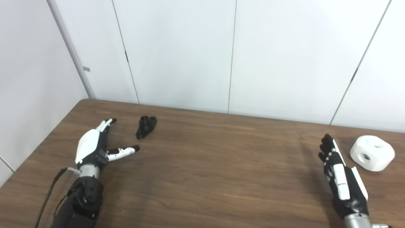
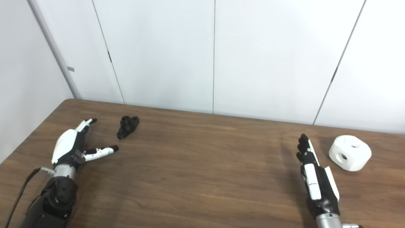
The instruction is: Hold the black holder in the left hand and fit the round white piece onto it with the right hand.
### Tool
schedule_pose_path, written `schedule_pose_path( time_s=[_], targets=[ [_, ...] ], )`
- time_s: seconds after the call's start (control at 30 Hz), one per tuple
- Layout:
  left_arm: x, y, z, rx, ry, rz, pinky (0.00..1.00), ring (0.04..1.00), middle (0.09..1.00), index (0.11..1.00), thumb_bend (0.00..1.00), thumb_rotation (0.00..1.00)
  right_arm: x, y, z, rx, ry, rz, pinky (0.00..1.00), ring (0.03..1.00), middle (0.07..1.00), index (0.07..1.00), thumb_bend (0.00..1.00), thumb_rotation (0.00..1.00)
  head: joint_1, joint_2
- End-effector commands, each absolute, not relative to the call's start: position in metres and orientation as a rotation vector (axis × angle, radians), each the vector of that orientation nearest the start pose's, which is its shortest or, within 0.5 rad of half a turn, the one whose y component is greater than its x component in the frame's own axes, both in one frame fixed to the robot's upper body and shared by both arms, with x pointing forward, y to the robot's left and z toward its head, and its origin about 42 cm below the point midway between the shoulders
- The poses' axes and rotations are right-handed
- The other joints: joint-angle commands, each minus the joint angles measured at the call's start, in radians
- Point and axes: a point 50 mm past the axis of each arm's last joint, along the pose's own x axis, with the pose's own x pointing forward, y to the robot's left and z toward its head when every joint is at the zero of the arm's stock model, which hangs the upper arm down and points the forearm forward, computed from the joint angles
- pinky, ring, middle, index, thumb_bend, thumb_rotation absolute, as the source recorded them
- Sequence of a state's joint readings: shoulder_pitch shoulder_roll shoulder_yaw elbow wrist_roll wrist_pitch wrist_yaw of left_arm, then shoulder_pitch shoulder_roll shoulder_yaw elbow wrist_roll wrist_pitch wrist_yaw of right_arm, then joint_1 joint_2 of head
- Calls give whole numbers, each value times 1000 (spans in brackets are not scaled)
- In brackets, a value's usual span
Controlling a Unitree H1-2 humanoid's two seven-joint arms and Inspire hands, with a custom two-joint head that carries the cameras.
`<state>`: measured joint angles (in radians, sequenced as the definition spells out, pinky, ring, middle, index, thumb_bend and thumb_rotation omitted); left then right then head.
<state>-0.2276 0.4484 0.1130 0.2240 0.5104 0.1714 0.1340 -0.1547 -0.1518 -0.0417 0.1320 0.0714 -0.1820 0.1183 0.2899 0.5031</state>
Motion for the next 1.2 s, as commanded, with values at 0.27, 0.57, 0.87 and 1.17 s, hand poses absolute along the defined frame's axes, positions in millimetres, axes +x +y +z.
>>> schedule_pose_path(
  time_s=[0.27, 0.57, 0.87, 1.17],
  targets=[
    [383, 412, 192, 891, 170, 241, 933, 1000, 980, 891, 993, 467, 325, -259, 114, -91, -171, 96, 1000, 1000, 1000, 1000, 426, 1000, 4, 2],
    [395, 403, 189, 893, 147, 196, 923, 990, 970, 872, 986, 417, 320, -260, 116, -89, -180, 97, 1000, 1000, 1000, 1000, 443, 1000, 3, 13],
    [407, 401, 187, 905, 117, 180, 953, 978, 951, 837, 981, 317, 316, -258, 126, -85, -184, 77, 1000, 1000, 1000, 1000, 474, 1000, -16, 25],
    [406, 397, 171, 899, 61, 178, 938, 955, 934, 826, 992, 153, 313, -259, 135, -41, -228, 68, 1000, 1000, 1000, 1000, 454, 1000, -19, 33]
  ],
)
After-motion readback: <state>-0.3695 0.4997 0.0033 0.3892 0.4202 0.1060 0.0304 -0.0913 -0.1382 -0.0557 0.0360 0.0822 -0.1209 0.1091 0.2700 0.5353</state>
